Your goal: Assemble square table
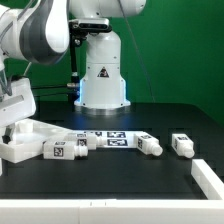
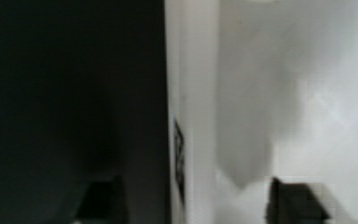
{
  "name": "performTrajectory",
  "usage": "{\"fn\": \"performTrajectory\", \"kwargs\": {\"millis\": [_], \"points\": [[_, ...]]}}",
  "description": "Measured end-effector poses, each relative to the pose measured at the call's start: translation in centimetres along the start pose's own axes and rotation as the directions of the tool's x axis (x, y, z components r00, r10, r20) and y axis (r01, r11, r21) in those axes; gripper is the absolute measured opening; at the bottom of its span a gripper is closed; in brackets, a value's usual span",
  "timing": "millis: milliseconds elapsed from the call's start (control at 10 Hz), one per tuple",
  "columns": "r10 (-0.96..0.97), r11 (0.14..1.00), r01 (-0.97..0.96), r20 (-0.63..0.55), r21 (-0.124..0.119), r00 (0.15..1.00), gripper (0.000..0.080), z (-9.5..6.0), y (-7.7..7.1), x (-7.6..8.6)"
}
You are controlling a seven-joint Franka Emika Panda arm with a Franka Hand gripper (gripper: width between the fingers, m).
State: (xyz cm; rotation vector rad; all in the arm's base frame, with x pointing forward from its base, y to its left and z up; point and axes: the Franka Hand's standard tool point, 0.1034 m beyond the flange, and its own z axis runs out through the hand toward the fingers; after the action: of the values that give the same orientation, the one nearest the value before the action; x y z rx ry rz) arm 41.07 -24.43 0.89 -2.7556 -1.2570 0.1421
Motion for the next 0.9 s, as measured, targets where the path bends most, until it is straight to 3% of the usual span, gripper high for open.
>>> {"fn": "performTrajectory", "kwargs": {"millis": [200,300,500,600,700,900], "points": [[0.000,1.000,0.000,0.000,0.001,1.000,0.0072,0.0,0.0,0.0],[0.000,1.000,0.000,0.001,0.000,1.000,0.0072,0.1,0.0,0.0],[-0.041,0.998,0.040,0.004,0.052,0.999,0.0052,-0.9,0.0,-1.1],[-0.029,0.998,0.028,0.003,0.051,1.000,0.0052,-1.5,0.2,-1.4],[0.009,0.999,-0.009,0.003,0.050,1.000,0.0052,-2.4,0.1,-0.6],[0.120,0.992,-0.120,0.023,-0.028,0.992,0.0052,-5.9,0.9,4.2]]}}
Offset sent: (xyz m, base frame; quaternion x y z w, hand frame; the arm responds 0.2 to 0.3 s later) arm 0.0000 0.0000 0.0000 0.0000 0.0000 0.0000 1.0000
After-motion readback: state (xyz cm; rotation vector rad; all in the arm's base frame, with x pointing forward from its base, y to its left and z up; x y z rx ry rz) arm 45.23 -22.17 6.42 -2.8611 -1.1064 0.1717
